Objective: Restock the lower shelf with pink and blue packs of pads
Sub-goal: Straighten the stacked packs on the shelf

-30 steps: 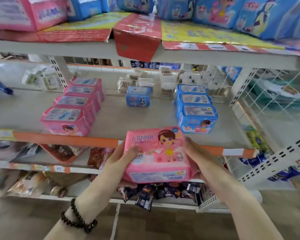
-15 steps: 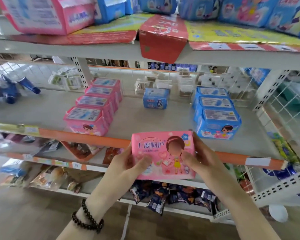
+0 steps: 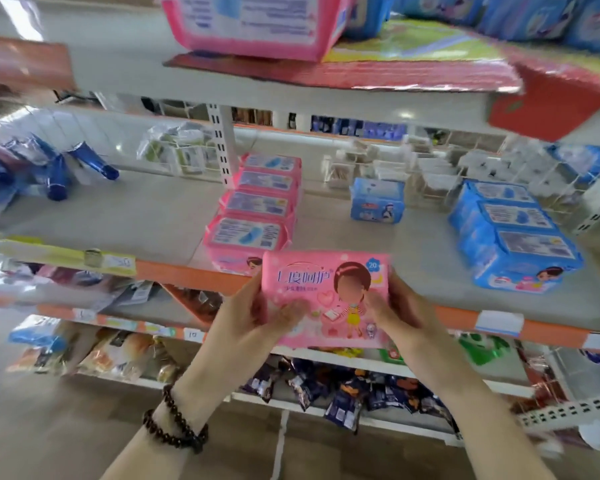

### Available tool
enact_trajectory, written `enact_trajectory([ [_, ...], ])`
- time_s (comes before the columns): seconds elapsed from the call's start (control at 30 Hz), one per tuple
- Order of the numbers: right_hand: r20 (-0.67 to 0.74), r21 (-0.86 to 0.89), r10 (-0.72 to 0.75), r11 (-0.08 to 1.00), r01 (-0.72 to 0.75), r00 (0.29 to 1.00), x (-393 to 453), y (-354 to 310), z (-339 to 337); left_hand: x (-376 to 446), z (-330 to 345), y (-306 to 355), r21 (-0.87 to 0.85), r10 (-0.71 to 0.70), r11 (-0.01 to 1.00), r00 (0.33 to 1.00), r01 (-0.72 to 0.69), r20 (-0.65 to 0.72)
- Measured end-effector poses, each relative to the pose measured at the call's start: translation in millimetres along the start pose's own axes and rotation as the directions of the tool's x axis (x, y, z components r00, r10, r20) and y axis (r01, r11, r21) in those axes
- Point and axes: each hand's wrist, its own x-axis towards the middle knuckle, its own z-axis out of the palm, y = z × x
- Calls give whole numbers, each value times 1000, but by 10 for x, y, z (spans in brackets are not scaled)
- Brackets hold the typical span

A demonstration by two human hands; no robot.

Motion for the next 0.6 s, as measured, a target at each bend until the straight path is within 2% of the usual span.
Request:
enact_trajectory([
  [0.17,-8,-45,47,998,-47,999,86,5,376,14,-394,-215,-87,5,996,1000,-6,-6],
  [0.33,-44,-89,95,991,-98,995,61,12,474,23,-489,-327,-147,-2,989,1000,2,1],
  [0.5,-150,-99,47,993,-62,988,71,32,390,85,-332,-277,-47,64,997,998,-64,-1],
  [0.6,-148,-115,5,993,-22,989,101,47,253,162,-223,-195,14,67,998,998,-67,-13],
])
